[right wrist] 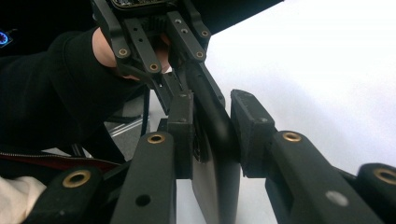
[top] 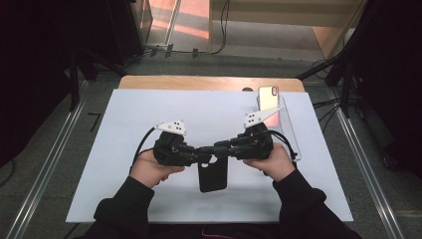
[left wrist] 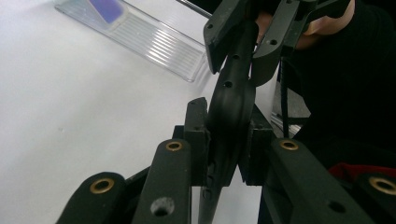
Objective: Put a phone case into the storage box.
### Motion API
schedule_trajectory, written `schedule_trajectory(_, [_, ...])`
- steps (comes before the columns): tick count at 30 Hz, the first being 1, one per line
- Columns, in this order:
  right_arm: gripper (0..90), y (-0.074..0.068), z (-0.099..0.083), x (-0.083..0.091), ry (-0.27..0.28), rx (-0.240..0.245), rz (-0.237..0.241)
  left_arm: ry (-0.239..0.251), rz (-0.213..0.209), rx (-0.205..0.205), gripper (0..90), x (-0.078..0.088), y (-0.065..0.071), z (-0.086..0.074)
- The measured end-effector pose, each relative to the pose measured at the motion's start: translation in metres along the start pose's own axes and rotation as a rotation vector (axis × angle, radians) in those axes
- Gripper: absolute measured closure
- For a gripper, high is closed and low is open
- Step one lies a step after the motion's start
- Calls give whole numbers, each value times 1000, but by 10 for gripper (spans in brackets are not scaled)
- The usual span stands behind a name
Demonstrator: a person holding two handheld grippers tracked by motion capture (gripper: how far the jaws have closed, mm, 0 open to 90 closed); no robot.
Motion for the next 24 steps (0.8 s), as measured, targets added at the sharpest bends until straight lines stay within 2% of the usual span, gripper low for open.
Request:
schedule_trajectory(2, [629,0,1,0,9,-2,-14,-2,6,1,773,1,0,0])
schedule_trajectory(4, [504,0,3,0,34,1,-30,-5,21,10,773,2,-2,0])
schedule_trajectory(8, [358,1,6,3,75,20,-79,8,70,51,772,9,-9,1])
schedule_trajectory(12, [280,4,8,3,97,19,-133,6,138,82,770,15,-14,1])
schedule_trajectory(16, [253,5,7,0,92,15,-194,37,209,145,770,22,-21,4])
schedule_trajectory(20, [228,4,5,-3,111,7,-174,63,243,169,768,27,-23,6])
schedule_trajectory(22, [151,5,5,-6,121,6,-185,71,260,177,767,29,-23,7])
schedule_trajectory(23, [98,5,5,-7,123,-1,-203,74,272,179,767,29,-23,7])
schedule_trajectory(24, [83,6,5,-9,120,-8,-224,74,289,178,767,29,-23,7])
Point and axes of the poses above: each handheld gripper's, and its own axes: x roughly backward along the jaws, z roughly out of its top, y roughly to its right, the point moved 6 cm from there along -x, roughly forward along the jaws
